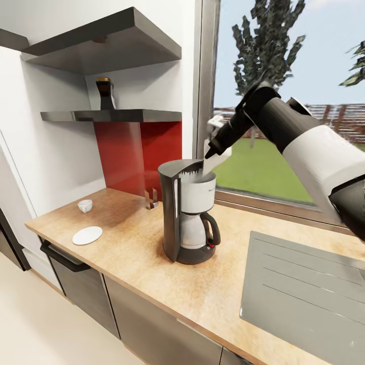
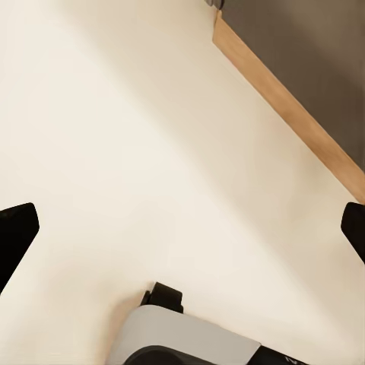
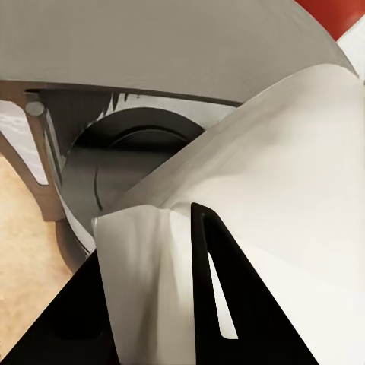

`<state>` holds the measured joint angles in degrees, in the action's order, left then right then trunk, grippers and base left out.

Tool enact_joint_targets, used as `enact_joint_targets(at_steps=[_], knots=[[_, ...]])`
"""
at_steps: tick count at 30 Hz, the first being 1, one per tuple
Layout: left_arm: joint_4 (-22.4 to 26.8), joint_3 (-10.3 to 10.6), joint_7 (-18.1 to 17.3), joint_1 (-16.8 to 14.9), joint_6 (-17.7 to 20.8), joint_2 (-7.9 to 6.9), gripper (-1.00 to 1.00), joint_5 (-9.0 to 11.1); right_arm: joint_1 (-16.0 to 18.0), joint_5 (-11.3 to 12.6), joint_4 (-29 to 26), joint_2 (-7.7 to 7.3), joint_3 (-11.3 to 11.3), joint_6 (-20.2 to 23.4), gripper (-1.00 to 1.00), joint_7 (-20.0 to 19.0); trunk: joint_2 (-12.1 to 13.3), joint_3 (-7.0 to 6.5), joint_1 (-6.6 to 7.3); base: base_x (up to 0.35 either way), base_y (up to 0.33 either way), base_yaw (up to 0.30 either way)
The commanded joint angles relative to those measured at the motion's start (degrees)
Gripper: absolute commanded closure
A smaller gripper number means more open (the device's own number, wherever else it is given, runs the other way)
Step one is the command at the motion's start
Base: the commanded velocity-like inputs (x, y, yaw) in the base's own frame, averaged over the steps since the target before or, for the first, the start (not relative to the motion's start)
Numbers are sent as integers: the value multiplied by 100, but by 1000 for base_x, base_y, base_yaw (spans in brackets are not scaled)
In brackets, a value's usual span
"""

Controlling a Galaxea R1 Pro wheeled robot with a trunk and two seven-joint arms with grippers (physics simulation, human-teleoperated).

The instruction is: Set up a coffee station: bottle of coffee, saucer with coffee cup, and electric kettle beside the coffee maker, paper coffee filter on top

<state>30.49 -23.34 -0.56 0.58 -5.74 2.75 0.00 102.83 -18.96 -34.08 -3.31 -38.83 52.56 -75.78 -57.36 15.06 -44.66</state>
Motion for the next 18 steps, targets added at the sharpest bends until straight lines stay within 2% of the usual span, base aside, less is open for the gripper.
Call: enact_joint_targets(at_steps=[1, 18], knots=[[9, -19, -6, -1, -6, 6, -100, 0, -13, -38, -11, 9, -11, 52, 100, -49, -5, 7, -1, 0, 0, 0], [9, -20, -6, 3, -6, 6, -100, 0, -86, -29, -11, 59, -18, 48, 100, -43, -5, 7, -1, 0, 0, 0]])
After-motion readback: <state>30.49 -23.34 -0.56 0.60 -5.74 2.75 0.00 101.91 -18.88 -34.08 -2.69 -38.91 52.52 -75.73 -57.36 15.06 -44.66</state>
